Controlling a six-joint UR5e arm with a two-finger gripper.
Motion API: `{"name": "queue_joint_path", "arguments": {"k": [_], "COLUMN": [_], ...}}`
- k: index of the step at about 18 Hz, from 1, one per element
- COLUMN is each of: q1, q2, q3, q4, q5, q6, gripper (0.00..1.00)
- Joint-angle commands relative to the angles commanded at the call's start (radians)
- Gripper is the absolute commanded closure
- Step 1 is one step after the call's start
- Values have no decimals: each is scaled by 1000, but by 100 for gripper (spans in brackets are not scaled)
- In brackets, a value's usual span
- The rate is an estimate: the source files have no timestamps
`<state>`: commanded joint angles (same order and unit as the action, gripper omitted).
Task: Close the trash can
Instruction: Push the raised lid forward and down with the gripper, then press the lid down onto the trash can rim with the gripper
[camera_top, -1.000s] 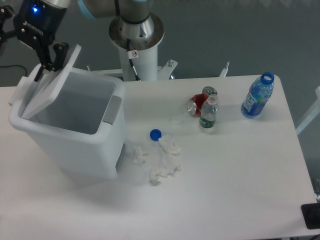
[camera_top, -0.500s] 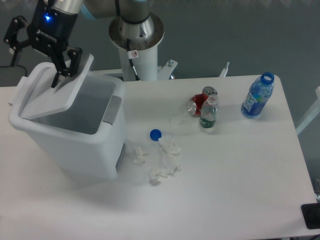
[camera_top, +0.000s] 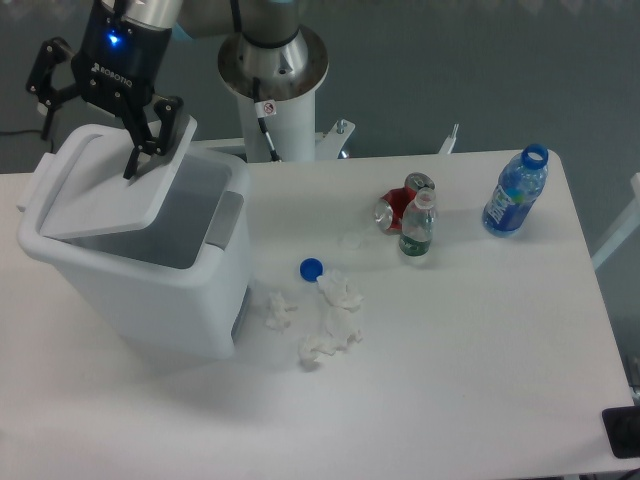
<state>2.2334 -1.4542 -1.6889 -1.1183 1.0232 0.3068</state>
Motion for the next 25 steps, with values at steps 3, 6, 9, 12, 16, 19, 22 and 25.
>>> {"name": "queue_joint_path", "arguments": {"k": [3,6,9,12,16,19,22,25], "q1": [3,18,20,23,46,51,52,51], "q2": [-2,-2,-6,-6,-6,-6,-5,-3], "q3": [0,0,-2,-2,-3,-3,-3,-3], "q4": [-2,0,2,0,2,2,2,2], "q5": [9,29,31,32,43,48,60,63], "q6": [0,0,0,0,2,2,2,0], "gripper": [0,0,0,0,0,0,0,0]}}
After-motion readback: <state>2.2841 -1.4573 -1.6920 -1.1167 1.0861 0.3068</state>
